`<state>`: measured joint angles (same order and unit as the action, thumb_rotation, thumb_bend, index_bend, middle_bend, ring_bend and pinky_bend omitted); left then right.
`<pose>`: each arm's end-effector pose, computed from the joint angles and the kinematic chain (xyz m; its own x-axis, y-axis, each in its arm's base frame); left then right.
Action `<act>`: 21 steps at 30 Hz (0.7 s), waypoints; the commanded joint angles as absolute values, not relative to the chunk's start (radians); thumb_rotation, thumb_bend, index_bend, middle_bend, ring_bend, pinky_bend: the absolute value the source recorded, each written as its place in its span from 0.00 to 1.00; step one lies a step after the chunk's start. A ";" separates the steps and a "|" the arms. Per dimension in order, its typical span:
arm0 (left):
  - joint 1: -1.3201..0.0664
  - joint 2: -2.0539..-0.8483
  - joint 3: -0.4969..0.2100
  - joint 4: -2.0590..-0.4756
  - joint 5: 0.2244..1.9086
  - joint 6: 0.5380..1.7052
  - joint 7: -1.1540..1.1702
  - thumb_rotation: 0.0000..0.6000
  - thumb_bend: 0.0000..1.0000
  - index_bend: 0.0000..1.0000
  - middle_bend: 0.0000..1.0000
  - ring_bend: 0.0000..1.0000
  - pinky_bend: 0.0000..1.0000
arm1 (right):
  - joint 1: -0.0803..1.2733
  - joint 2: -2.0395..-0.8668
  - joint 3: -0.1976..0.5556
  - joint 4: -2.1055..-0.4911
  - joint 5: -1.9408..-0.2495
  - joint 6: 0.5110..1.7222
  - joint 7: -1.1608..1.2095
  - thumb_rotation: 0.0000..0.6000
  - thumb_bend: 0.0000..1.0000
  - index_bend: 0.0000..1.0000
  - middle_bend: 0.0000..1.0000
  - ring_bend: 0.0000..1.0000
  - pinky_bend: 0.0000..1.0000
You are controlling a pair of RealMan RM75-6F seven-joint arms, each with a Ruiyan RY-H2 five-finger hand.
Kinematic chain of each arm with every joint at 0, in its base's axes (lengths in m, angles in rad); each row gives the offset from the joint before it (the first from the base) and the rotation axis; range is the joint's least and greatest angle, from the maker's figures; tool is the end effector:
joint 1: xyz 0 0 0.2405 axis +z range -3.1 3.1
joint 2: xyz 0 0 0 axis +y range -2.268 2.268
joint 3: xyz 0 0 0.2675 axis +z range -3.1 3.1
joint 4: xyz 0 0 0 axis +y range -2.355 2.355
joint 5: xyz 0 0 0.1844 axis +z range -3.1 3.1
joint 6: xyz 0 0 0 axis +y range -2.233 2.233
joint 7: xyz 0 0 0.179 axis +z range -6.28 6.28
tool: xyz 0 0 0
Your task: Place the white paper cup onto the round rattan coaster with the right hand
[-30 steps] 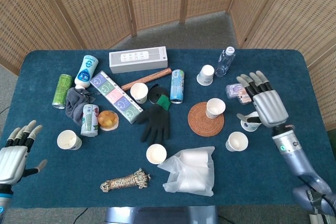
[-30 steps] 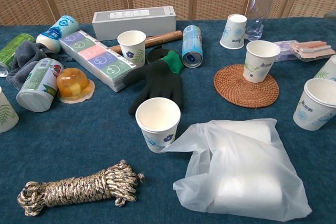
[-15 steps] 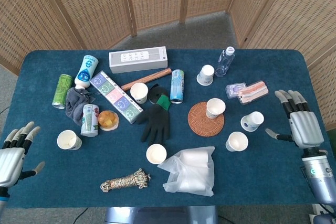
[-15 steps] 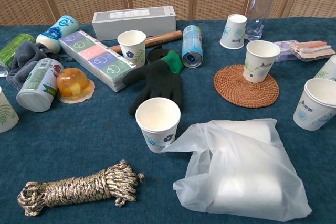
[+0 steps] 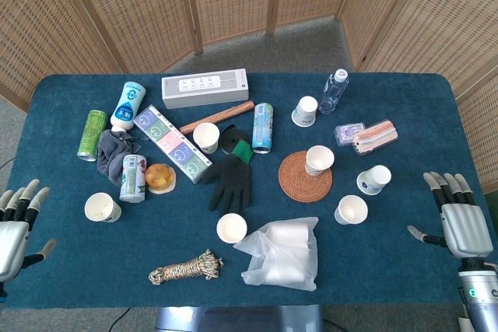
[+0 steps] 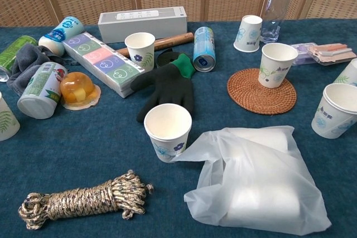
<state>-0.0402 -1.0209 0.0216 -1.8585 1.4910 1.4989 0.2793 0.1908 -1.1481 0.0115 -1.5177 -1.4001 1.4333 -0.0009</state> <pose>-0.2877 0.1855 0.1902 0.5116 0.0918 0.8543 0.8567 0.0226 -0.5154 -0.3254 -0.2432 0.1801 0.4500 -0.0392 0.8922 -0.8928 0.0010 0.4504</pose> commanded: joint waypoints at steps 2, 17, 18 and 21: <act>-0.037 -1.013 0.019 -1.857 1.493 1.504 0.261 1.00 0.29 0.00 0.00 0.00 0.00 | 0.186 -1.105 0.003 -1.589 -1.370 1.389 -0.065 0.84 0.00 0.00 0.00 0.00 0.00; -0.030 -0.987 0.028 -1.861 1.509 1.497 0.217 1.00 0.29 0.00 0.00 0.00 0.00 | 0.180 -1.110 0.034 -1.624 -1.343 1.359 -0.119 1.00 0.00 0.00 0.00 0.00 0.00; -0.030 -0.986 0.029 -1.862 1.510 1.495 0.216 1.00 0.29 0.00 0.00 0.00 0.00 | 0.180 -1.108 0.035 -1.624 -1.343 1.356 -0.118 1.00 0.00 0.00 0.00 0.00 0.00; -0.028 -0.983 0.032 -1.863 1.516 1.495 0.215 1.00 0.29 0.00 0.00 0.00 0.00 | 0.178 -1.104 0.037 -1.629 -1.341 1.350 -0.118 1.00 0.00 0.00 0.00 0.00 0.00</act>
<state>-0.0281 -0.9833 0.0321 -1.8625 1.5155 1.4949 0.2155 0.1781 -1.1049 0.0368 -1.6285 -1.3417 1.3509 -0.1181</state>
